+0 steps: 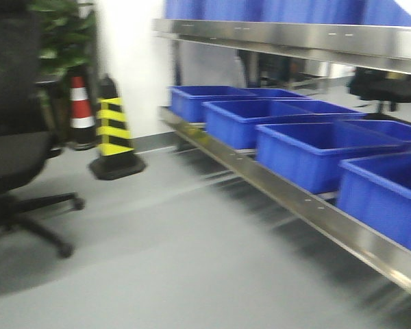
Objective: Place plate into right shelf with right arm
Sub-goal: 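Drive the base past the black chair toward the steel shelf of blue bins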
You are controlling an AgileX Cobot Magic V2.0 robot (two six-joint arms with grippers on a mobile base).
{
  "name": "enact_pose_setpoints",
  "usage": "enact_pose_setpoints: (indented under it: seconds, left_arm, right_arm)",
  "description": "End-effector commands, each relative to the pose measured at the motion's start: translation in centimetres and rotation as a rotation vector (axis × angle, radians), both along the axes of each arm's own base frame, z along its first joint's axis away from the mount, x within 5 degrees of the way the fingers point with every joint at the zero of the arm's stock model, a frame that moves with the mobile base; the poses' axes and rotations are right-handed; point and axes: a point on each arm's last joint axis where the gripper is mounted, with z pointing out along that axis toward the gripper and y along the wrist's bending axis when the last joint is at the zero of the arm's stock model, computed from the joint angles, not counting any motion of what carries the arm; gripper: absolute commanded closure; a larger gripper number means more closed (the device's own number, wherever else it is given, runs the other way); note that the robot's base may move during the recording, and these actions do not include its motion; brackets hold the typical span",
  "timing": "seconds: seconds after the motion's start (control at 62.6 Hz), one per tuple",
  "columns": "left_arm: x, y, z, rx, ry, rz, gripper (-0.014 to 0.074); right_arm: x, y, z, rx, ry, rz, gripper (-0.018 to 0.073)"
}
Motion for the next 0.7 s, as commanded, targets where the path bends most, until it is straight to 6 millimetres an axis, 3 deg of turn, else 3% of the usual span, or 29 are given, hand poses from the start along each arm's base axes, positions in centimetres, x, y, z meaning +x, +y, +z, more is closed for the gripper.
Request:
enact_pose_setpoints:
  seconds: [0.0,0.687]
  left_arm:
    - [-0.08,0.10,0.52,-0.018,-0.089,0.009,0.0724]
    - [-0.08,0.10,0.52,-0.018,-0.089,0.009,0.0724]
  right_arm:
    - [-0.08,-0.11,1.71,-0.002,-0.107,-0.015,0.0505]
    - [-0.08,-0.11,1.71,-0.002,-0.107,-0.015,0.0505]
